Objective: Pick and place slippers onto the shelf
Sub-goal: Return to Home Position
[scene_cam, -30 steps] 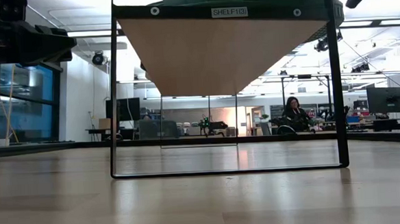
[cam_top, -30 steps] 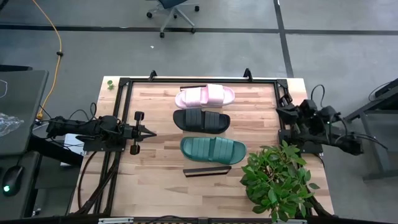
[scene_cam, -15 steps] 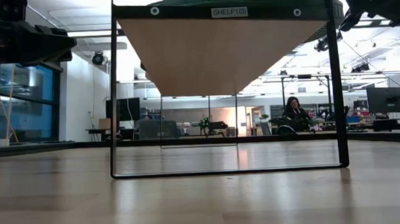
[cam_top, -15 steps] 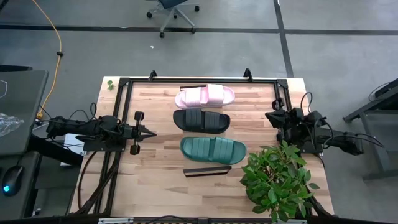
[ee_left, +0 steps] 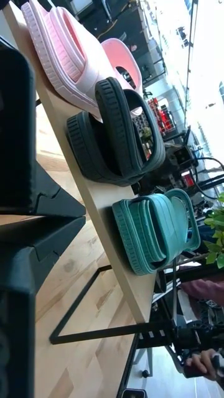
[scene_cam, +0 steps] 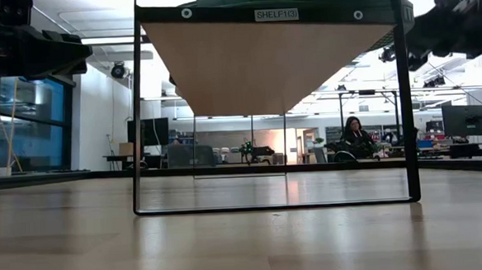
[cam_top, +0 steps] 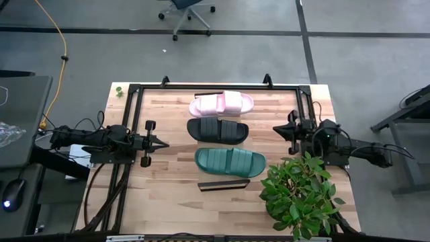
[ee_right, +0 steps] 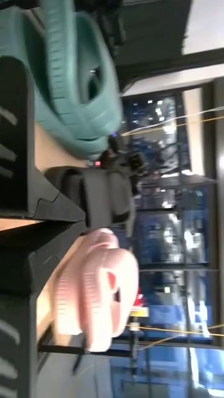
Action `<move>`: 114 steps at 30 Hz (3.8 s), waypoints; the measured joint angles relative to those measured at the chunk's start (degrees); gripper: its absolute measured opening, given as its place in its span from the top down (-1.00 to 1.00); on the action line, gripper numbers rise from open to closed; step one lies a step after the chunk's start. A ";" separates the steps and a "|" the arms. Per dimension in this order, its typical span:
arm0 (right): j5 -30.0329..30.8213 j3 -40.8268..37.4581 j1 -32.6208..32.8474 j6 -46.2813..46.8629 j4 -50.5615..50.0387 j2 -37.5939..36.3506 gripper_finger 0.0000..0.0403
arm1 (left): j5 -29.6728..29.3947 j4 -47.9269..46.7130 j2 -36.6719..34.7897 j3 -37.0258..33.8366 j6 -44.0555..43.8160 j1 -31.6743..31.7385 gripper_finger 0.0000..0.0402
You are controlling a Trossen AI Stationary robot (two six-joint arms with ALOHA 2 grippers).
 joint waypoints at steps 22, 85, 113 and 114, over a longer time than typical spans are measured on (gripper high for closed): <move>2.47 -0.02 0.00 -1.24 -9.55 -0.02 1.00 | 0.00 -0.02 0.00 0.00 -0.02 0.00 1.00; 3.52 -0.09 0.00 -1.37 -9.73 -0.02 1.00 | 0.00 0.00 0.00 0.00 -0.02 0.02 1.00; 3.52 -0.09 0.00 -1.39 -9.73 -0.02 1.00 | -0.02 -0.02 0.00 0.00 0.00 0.01 1.00; 3.52 -0.09 0.00 -1.37 -9.72 0.00 1.00 | -0.01 -0.02 0.00 0.00 -0.01 0.02 1.00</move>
